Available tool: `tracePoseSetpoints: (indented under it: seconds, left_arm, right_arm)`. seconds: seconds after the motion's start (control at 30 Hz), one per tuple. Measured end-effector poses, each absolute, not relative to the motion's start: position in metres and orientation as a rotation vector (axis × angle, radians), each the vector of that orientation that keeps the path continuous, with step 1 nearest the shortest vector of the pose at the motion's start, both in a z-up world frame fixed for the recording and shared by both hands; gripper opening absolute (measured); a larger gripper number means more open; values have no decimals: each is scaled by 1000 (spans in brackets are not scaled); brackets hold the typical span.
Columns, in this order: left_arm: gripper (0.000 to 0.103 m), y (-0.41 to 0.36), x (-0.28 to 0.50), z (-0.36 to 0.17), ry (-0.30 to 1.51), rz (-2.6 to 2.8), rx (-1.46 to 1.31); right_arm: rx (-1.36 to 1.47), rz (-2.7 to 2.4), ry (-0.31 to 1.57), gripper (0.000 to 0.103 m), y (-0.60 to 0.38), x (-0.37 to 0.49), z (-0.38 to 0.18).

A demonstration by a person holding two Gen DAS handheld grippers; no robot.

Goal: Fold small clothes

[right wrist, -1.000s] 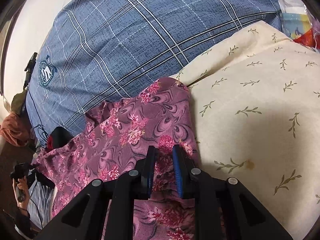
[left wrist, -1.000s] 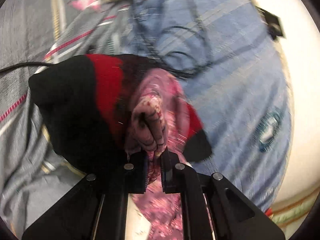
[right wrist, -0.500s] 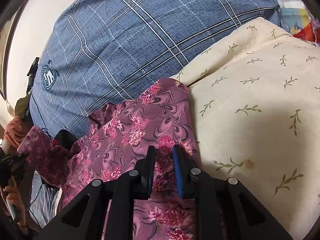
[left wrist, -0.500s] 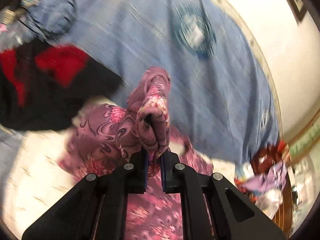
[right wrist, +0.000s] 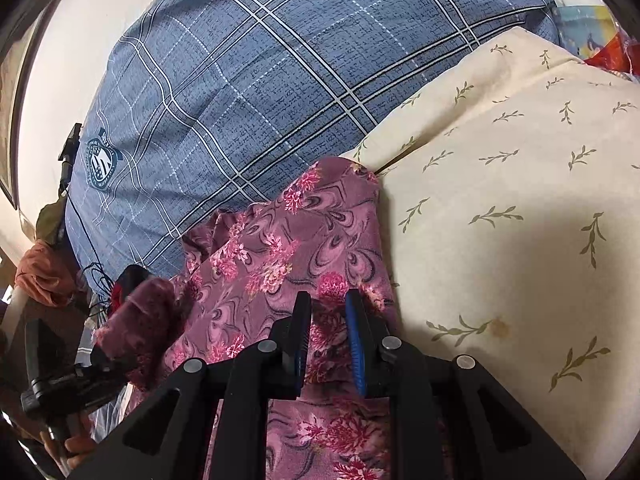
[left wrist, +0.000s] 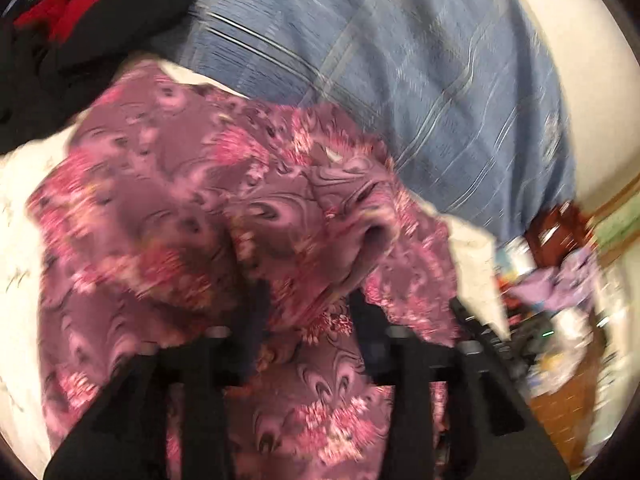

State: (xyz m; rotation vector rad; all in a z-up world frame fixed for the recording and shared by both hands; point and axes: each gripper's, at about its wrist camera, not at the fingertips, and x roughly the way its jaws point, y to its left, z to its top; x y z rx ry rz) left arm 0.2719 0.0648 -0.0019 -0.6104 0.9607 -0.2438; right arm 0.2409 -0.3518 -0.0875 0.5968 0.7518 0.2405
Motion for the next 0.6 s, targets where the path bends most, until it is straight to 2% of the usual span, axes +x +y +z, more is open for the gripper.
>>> tracePoseSetpoints:
  seconds: [0.1,0.13,0.17,0.27,0.33,0.37,0.6]
  left_arm:
    - [56,101,250,9,862,-183,-641]
    - [64,112,246,12,838,-148,-642]
    - [67,121,245,13,828,-124,-644]
    - [67,149,250,7,820,-86,-700]
    - [67,157,255,-4,856,-75,-744]
    - [67,158,256,-8,875,-80,-765]
    - [67,173,254,-23,923,-110,-851]
  right_arm:
    - [559,201,776,19,-346,242,-82]
    - [511,161,796,23,-338,241,-74]
    - [478,149,803,26,-329,240,-67]
    - [379,271,767,33,-282,231,-34]
    - [243,373,758,54,-230,225,-13]
    - [183,407,755,58,-208,222,-8]
    - [-158,478,786,65,-84,215,-17]
